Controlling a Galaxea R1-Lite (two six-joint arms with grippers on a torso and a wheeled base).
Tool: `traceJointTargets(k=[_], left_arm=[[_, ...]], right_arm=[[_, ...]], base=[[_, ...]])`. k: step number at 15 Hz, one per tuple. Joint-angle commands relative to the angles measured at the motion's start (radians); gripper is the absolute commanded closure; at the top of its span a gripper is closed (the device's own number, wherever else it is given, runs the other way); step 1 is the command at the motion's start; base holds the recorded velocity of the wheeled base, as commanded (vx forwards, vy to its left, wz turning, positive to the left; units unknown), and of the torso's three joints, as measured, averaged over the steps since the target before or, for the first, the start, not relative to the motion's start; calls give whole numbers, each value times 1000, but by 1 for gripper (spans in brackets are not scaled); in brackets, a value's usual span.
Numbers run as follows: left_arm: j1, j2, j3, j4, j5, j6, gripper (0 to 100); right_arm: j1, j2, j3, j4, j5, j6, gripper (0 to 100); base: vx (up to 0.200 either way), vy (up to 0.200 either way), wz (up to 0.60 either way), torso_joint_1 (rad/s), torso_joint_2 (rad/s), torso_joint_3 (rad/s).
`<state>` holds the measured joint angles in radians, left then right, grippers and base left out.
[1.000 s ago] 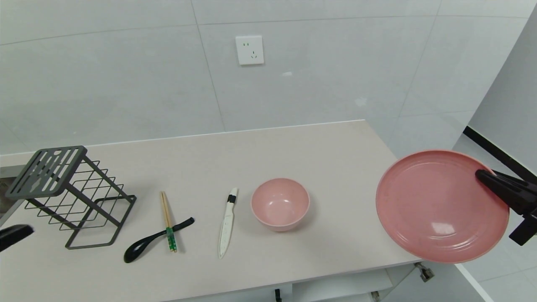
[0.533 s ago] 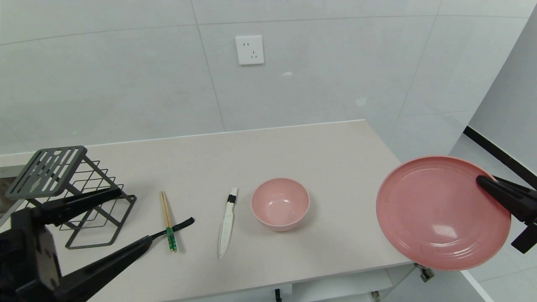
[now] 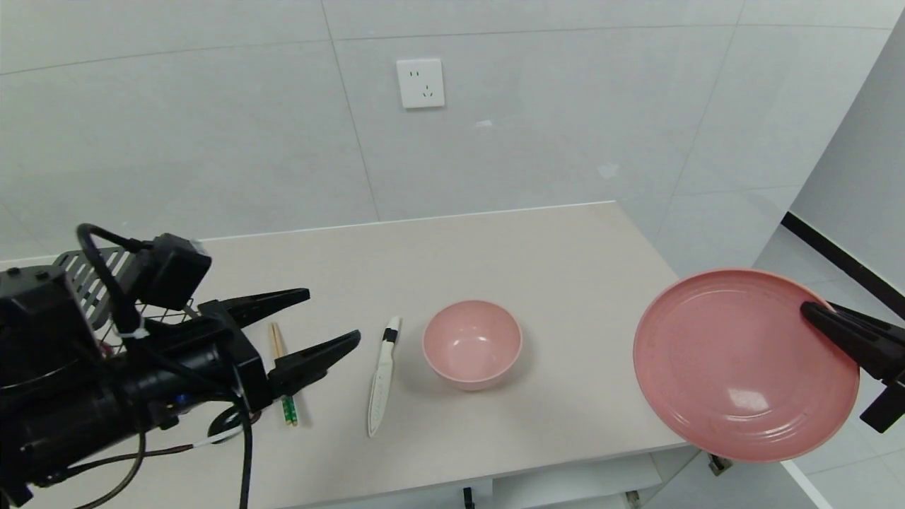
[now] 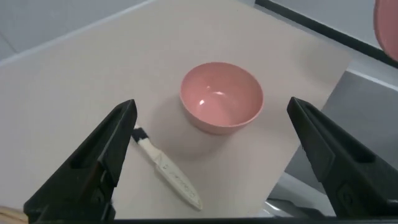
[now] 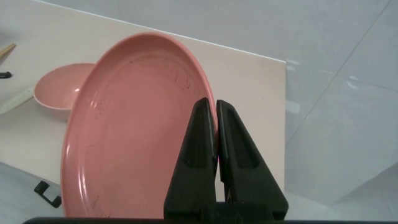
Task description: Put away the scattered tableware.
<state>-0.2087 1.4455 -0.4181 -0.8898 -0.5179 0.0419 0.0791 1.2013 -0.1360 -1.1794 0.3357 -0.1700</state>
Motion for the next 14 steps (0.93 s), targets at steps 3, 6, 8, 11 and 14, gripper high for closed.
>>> traceJointTargets(k=[3, 6, 8, 11, 14], left_arm=[[-115, 131, -80, 14, 122, -94, 0], [-118, 222, -107, 12, 203, -96, 0], [-120, 266, -134, 14, 242, -96, 0], [-150, 302, -172, 25, 306, -97, 0], [-159, 377, -203, 71, 282, -97, 0]], right_arm=[[1, 0, -1, 0, 0, 0, 100], [1, 1, 1, 0, 0, 0, 100], [2, 1, 4, 0, 0, 0, 100], [4, 8, 10, 0, 0, 0, 100], [17, 12, 12, 0, 0, 0, 100]], base=[[0, 0, 0, 0, 0, 0], [0, 0, 0, 0, 0, 0], [0, 0, 0, 0, 0, 0], [0, 0, 0, 0, 0, 0], [0, 0, 0, 0, 0, 0]])
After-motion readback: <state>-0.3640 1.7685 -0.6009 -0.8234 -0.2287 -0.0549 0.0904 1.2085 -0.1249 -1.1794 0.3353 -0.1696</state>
